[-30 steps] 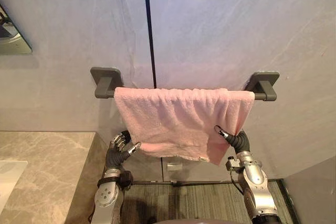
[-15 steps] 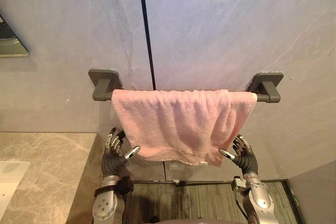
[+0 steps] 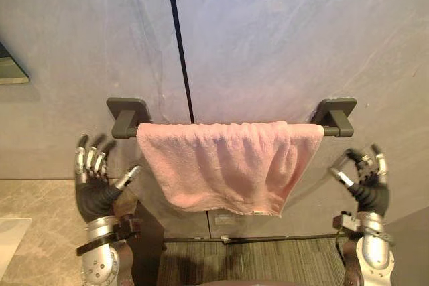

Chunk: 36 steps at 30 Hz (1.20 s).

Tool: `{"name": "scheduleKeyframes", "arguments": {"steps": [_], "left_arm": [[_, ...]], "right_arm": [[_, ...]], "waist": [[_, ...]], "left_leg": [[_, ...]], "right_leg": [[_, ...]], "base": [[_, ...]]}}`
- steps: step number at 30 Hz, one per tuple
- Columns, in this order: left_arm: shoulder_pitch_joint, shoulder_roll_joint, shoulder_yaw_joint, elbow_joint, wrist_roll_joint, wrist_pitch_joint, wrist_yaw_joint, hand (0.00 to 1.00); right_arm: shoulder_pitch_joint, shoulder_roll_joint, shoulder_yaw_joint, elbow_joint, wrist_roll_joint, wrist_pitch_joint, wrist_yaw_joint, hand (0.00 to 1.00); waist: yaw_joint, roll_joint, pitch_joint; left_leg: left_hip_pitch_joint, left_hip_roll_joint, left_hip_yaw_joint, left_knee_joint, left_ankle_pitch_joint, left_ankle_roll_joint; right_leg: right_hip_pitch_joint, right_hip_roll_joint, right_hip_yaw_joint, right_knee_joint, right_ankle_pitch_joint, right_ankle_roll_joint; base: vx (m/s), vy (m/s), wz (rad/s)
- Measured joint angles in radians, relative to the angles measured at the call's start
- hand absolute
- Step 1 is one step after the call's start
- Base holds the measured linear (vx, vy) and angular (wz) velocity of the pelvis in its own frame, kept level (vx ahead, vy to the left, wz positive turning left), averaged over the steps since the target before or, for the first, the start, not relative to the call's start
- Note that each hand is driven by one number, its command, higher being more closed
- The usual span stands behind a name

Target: Organize washtable

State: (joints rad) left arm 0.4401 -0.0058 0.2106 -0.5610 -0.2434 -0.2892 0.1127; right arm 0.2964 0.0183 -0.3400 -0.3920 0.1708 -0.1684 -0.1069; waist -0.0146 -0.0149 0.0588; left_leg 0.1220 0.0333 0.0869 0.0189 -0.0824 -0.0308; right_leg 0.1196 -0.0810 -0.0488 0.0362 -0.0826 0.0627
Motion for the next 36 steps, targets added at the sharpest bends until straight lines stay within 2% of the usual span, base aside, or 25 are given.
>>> {"name": "scheduleKeyframes", "arguments": {"steps": [4, 7, 9, 11, 13, 17, 18, 19, 21, 24, 27, 29, 32, 36], "left_arm": [[-0.051, 0.009, 0.077, -0.091, -0.035, -0.019, 0.001, 0.00], [-0.105, 0.052, 0.106, -0.162, -0.075, -0.058, 0.002, 0.00], [-0.123, 0.087, 0.095, -0.207, -0.114, -0.081, -0.003, 0.00], [-0.158, 0.152, 0.021, -0.252, -0.170, -0.092, -0.027, 0.00], [-0.169, 0.197, -0.043, -0.271, -0.208, -0.093, -0.061, 0.00], [-0.186, 0.315, -0.264, -0.265, -0.375, -0.080, -0.182, 0.00], [-0.186, 0.370, -0.346, -0.248, -0.432, -0.067, -0.228, 0.00], [-0.186, 0.402, -0.383, -0.235, -0.465, -0.056, -0.254, 0.00], [-0.186, 0.493, -0.477, -0.188, -0.581, -0.001, -0.339, 0.00], [-0.186, 0.556, -0.547, -0.129, -0.653, 0.045, -0.393, 0.00], [-0.185, 0.615, -0.600, -0.090, -0.669, 0.068, -0.433, 0.00], [-0.185, 0.664, -0.648, -0.059, -0.688, 0.086, -0.465, 0.00], [-0.185, 0.724, -0.702, -0.024, -0.688, 0.094, -0.489, 0.00], [-0.187, 0.776, -0.721, -0.013, -0.687, 0.097, -0.507, 0.00]], "right_arm": [[-0.095, -0.022, -0.047, -0.076, 0.068, -0.042, 0.001, 0.00], [-0.184, -0.078, -0.033, -0.169, 0.157, -0.106, 0.020, 0.00], [-0.239, -0.121, 0.010, -0.206, 0.220, -0.145, 0.049, 0.00], [-0.287, -0.179, 0.097, -0.221, 0.317, -0.178, 0.103, 0.00], [-0.315, -0.215, 0.166, -0.221, 0.365, -0.179, 0.135, 0.00], [-0.347, -0.320, 0.365, -0.222, 0.482, -0.172, 0.245, 0.00], [-0.351, -0.367, 0.423, -0.222, 0.519, -0.163, 0.278, 0.00], [-0.352, -0.394, 0.448, -0.222, 0.532, -0.155, 0.294, 0.00], [-0.352, -0.471, 0.507, -0.221, 0.592, -0.126, 0.347, 0.00], [-0.348, -0.511, 0.540, -0.220, 0.672, -0.100, 0.395, 0.00], [-0.342, -0.573, 0.589, -0.216, 0.740, -0.079, 0.437, 0.00], [-0.337, -0.643, 0.644, -0.208, 0.778, -0.054, 0.467, 0.00], [-0.336, -0.722, 0.707, -0.171, 0.801, -0.035, 0.500, 0.00], [-0.336, -0.797, 0.755, -0.133, 0.802, -0.013, 0.507, 0.00]], "waist": [[-0.001, 0.008, -0.002], [-0.001, 0.017, -0.009], [-0.003, 0.022, -0.017], [-0.003, 0.024, -0.024], [-0.006, 0.024, -0.024], [-0.015, 0.023, -0.024], [-0.017, 0.023, -0.024], [-0.019, 0.023, -0.024], [-0.025, 0.022, -0.023], [-0.029, 0.022, -0.022], [-0.030, 0.021, -0.021], [-0.030, 0.018, -0.020], [-0.029, 0.015, -0.017], [-0.029, 0.009, 0.001]], "left_leg": [[0.023, -0.001, -0.001, 0.000, 0.000, 0.000], [0.028, -0.001, -0.002, 0.000, 0.000, 0.001], [0.031, -0.001, -0.002, 0.000, 0.000, 0.001], [0.034, -0.002, -0.003, 0.000, 0.000, 0.001], [0.037, -0.003, -0.003, 0.000, 0.001, 0.001], [0.043, -0.009, -0.003, -0.002, 0.001, 0.001], [0.044, -0.009, -0.003, -0.003, 0.001, 0.001], [0.045, -0.010, -0.003, -0.003, 0.001, 0.001], [0.047, -0.010, 0.000, -0.005, 0.001, 0.001], [0.050, -0.010, 0.002, -0.005, 0.001, 0.001], [0.051, -0.009, 0.005, -0.005, 0.001, 0.001], [0.053, -0.009, 0.009, -0.007, 0.001, 0.001], [0.058, -0.009, 0.015, -0.013, 0.001, 0.001], [0.059, -0.010, 0.017, -0.016, 0.001, 0.001]], "right_leg": [[0.017, 0.006, 0.000, 0.000, 0.000, 0.000], [0.020, 0.007, 0.005, 0.000, 0.000, 0.000], [0.021, 0.008, 0.007, 0.001, 0.000, 0.000], [0.026, 0.008, 0.006, 0.001, 0.001, -0.001], [0.029, 0.008, 0.006, 0.000, 0.001, -0.001], [0.034, 0.008, 0.006, -0.001, 0.001, -0.001], [0.035, 0.008, 0.007, -0.001, 0.001, -0.001], [0.036, 0.008, 0.007, -0.001, 0.001, -0.001], [0.036, 0.008, 0.010, -0.001, 0.001, -0.001], [0.037, 0.008, 0.012, -0.001, 0.001, -0.001], [0.036, 0.009, 0.016, -0.001, 0.002, -0.002], [0.036, 0.009, 0.019, -0.002, 0.002, -0.002], [0.036, 0.009, 0.025, -0.002, 0.002, -0.002], [0.035, 0.009, 0.026, -0.003, 0.003, -0.001]], "base": [[-0.03, -0.016, -0.01], [-0.07, -0.022, -0.03], [-0.06, -0.019, -0.01], [-0.04, -0.020, 0.01], [-0.03, -0.016, 0.01], [-0.01, -0.003, 0.00], [0.00, 0.000, 0.00], [0.00, 0.000, 0.00], [-0.02, -0.009, -0.02], [-0.04, -0.018, -0.03], [-0.03, -0.014, -0.03], [-0.05, -0.020, -0.04], [-0.03, -0.015, -0.06], [-0.01, -0.005, -0.01]]}}
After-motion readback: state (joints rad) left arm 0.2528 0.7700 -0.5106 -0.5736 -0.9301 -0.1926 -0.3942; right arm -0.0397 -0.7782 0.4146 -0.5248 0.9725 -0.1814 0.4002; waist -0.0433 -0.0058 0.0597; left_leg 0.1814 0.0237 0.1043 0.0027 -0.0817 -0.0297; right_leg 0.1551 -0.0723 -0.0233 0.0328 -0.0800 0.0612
